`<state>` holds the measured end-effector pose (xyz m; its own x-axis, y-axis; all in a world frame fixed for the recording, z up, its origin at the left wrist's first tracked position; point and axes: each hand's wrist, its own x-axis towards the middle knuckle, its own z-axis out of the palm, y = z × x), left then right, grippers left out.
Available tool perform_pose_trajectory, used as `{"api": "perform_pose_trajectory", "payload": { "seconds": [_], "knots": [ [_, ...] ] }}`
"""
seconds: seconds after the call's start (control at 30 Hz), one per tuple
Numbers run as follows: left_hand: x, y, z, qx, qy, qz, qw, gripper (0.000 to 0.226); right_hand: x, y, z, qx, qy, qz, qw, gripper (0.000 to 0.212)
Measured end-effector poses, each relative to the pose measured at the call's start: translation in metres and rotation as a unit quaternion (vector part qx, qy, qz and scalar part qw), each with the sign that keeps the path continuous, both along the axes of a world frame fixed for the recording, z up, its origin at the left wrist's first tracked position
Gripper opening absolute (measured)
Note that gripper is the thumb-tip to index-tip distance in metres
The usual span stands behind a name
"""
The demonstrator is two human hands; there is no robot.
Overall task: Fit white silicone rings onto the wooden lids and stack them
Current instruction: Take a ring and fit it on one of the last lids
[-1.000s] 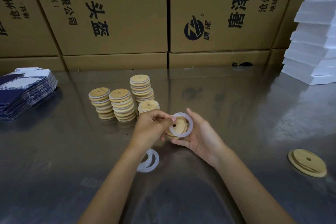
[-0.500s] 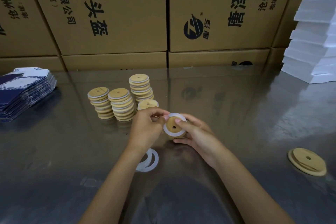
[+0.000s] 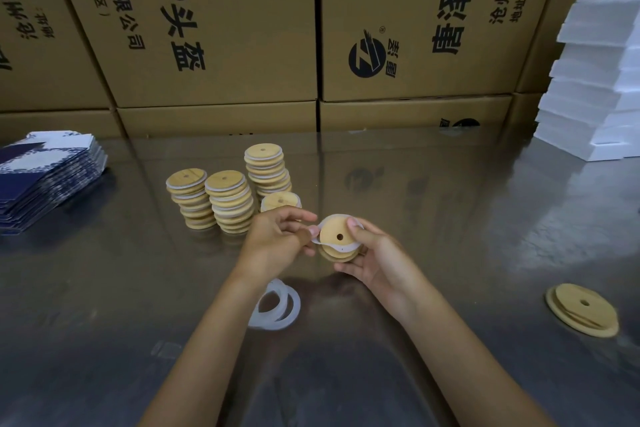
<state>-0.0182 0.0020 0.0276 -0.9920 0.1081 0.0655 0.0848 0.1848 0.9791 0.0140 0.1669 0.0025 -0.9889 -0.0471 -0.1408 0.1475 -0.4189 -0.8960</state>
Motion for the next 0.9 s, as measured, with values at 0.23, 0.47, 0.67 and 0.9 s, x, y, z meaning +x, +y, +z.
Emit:
{"api": "perform_pose_trajectory", "payload": {
  "seconds": [0.23, 0.47, 0.67, 0.9],
  "knots": [
    [0.005, 0.011, -0.006, 0.037, 0.002, 0.002, 0.999, 0.009, 0.0, 0.002, 0.0, -0.03, -0.004, -0.018, 0.999, 0.028],
    [0.011, 0.025, -0.009, 0.091, -0.048, 0.031, 0.994, 0.012, 0.001, 0.003, 0.003, -0.016, 0.034, -0.023, 0.999, 0.031],
    [0.009, 0.024, -0.01, 0.11, -0.013, 0.057, 0.992, 0.011, 0.001, 0.002, 0.005, 0.061, 0.047, -0.038, 0.996, 0.029],
    [0.008, 0.024, -0.015, -0.016, 0.094, 0.036, 0.995, 0.015, 0.001, 0.004, 0.0, 0.205, 0.095, -0.055, 0.973, 0.014]
  ]
}}
